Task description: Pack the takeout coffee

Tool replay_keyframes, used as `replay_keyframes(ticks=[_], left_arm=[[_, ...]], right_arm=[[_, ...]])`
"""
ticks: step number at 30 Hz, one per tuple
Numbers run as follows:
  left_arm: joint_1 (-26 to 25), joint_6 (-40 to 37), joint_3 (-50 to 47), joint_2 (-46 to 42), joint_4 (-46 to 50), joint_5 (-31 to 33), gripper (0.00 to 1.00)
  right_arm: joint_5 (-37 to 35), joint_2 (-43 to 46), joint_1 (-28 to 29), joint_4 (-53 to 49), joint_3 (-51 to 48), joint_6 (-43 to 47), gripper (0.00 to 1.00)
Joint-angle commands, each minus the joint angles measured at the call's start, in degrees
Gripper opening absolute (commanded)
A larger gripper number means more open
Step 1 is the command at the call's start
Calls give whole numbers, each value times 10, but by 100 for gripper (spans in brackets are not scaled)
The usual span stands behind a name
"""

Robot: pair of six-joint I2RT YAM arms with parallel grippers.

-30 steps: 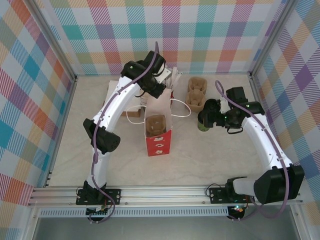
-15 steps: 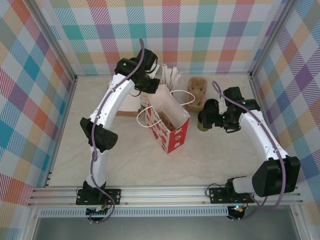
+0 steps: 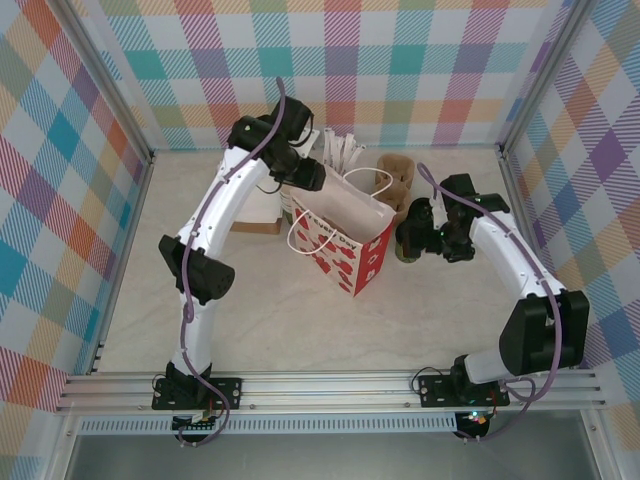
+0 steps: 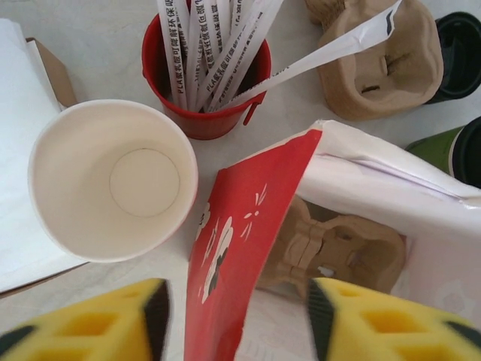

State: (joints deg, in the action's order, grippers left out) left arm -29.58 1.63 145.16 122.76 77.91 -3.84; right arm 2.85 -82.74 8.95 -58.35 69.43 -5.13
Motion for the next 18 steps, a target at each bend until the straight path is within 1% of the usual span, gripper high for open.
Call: replay_keyframes(ticks=[1,3,5,9,12,16,18], left_arm=[[0,0,-1,-50,4,5,66],[0,2,-1,-60,3,17,76],[1,7,-3,-75,3,30,82],[1,22,-38,-116,-10,49,88],[1,41,-110,-168,-46,61,91],[1,75,-228,-249,-109,78,92],[1,90,-273,-281,-129,84,92]], right_arm=[[15,-17,-3,13,3,-2,100],[16,-29,-2,17,8,-2,100],[21,-39,-1,21,13,-3,100],[31,-56,6,28,25,-3,100],[34,-71,13,31,36,-2,100],[33,-93,16,40,51,-2,100],[32,-106,17,42,62,-1,100]])
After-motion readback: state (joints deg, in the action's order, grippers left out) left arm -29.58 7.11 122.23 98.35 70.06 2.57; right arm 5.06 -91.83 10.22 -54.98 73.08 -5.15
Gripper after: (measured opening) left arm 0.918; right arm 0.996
